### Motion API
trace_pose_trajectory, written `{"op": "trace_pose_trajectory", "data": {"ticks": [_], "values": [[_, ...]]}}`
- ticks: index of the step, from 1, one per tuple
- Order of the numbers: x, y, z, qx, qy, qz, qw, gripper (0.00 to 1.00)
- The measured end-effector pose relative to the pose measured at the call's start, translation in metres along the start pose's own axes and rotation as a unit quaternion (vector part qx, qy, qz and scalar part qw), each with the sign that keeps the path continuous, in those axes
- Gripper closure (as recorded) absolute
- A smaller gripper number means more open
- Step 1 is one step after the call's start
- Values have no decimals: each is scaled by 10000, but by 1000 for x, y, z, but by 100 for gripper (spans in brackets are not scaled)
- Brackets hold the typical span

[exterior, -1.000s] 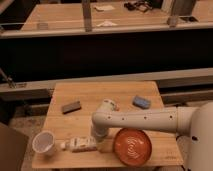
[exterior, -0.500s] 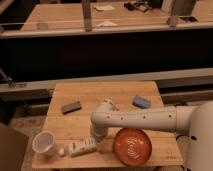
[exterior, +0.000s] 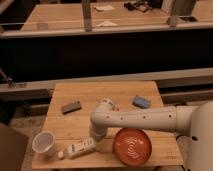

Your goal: Place the bottle in the ceramic bowl

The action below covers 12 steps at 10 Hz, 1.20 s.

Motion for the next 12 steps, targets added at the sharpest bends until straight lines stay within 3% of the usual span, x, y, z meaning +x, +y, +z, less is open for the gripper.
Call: {"op": "trace_pose_trajectory", "data": {"ticks": [7, 10, 12], "values": [[-10, -3, -1, 21, -76, -213, 9997, 97], [-11, -4, 1, 19, -118, -291, 9995, 88], [-15, -6, -1, 13, -141, -357, 9993, 95]]}}
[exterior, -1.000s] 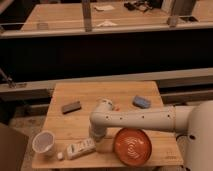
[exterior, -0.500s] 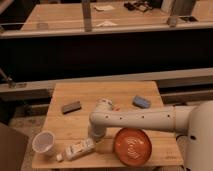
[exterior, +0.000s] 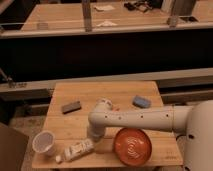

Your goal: Place the bottle in the ceramic bowl

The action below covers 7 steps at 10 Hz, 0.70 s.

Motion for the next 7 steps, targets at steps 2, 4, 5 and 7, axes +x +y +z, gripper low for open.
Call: {"op": "trace_pose_trajectory", "data": {"ticks": [2, 4, 5, 7], "values": [[-3, -1, 0, 0, -14, -43, 10000, 95], [-4, -3, 1, -23, -52, -103, 9999, 90], [-5, -4, 2, -39, -70, -138, 9999, 85], [-8, -6, -1, -26, -81, -177, 9998, 94]]}}
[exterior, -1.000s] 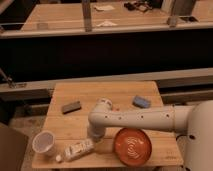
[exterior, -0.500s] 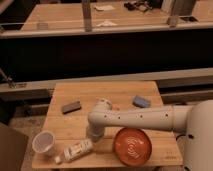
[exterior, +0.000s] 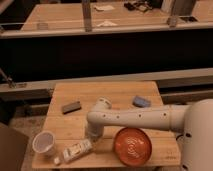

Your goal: Place the bottle in the ceramic bowl

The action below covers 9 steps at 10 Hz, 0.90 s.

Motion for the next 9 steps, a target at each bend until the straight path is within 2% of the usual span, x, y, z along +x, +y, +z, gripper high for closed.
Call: {"op": "trace_pose_trajectory", "data": {"ticks": [1, 5, 7, 9], "values": [[-2, -1, -3, 10, -3, -31, 10000, 97], [-6, -5, -18, 14, -27, -134, 9999, 96], [-5, -5, -3, -16, -68, -177, 9998, 85], [-8, -9, -1, -54, -96, -243, 9996, 66]]}}
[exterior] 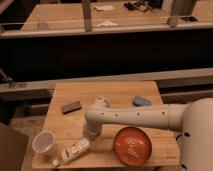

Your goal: Place the bottle in the ceramic bowl

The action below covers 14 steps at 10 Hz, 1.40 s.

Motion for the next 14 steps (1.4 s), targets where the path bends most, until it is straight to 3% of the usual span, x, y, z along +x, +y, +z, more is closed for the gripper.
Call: {"op": "trace_pose_trajectory", "data": {"ticks": [2, 4, 6, 7, 9, 12, 14], "values": [[-1, -1, -2, -25, -25, -27, 10000, 43], [-1, -2, -8, 9, -7, -63, 10000, 38], [-1, -3, -11, 8, 7, -78, 10000, 54], [-3, -5, -12, -3, -4, -117, 9999, 69], [-2, -5, -7, -5, -8, -133, 9999, 87], [-5, -9, -18, 26, 25, -184, 9998, 97], [-7, -11, -24, 23, 23, -210, 9998, 97]]}}
